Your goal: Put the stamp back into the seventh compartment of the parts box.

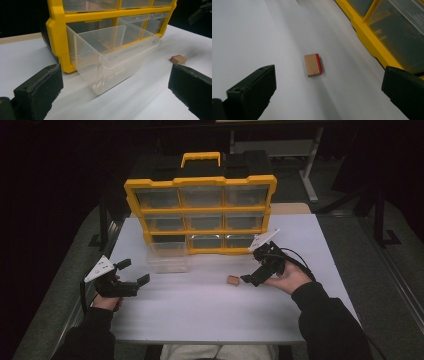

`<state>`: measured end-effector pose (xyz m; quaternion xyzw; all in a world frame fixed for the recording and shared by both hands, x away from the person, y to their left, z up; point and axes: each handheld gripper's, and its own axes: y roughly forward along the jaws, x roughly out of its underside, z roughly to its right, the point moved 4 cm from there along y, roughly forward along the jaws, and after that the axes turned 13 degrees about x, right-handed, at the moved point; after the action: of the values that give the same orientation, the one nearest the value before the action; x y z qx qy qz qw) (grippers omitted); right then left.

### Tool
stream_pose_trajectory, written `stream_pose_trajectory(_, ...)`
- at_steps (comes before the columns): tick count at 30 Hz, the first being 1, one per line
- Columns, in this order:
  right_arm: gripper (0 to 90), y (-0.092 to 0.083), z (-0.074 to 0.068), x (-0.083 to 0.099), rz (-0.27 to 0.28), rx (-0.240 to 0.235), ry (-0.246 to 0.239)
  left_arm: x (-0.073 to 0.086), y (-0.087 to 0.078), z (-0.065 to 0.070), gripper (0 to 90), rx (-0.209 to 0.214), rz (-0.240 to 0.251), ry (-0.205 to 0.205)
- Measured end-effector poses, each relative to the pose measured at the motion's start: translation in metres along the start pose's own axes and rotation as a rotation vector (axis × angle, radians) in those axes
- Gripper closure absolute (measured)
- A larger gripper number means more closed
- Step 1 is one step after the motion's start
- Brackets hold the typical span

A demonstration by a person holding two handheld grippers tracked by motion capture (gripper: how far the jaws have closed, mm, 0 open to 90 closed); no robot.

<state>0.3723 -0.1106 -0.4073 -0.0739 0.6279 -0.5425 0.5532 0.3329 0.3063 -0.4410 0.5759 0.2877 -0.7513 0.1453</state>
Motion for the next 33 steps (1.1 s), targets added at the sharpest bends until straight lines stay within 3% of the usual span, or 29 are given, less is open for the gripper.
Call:
stream_pose_trajectory(17, 0.0, 0.027, -0.013, -0.008, -0.075, -0.057, -0.078, 0.000, 0.001, 0.000, 0.0, 0.008, -0.007, 0.006)
stream_pose_trajectory(33, 0.0, 0.054, -0.024, -0.005, -0.136, -0.079, -0.160, 0.000, 0.001, 0.001, 0.0, 0.011, -0.007, 0.008)
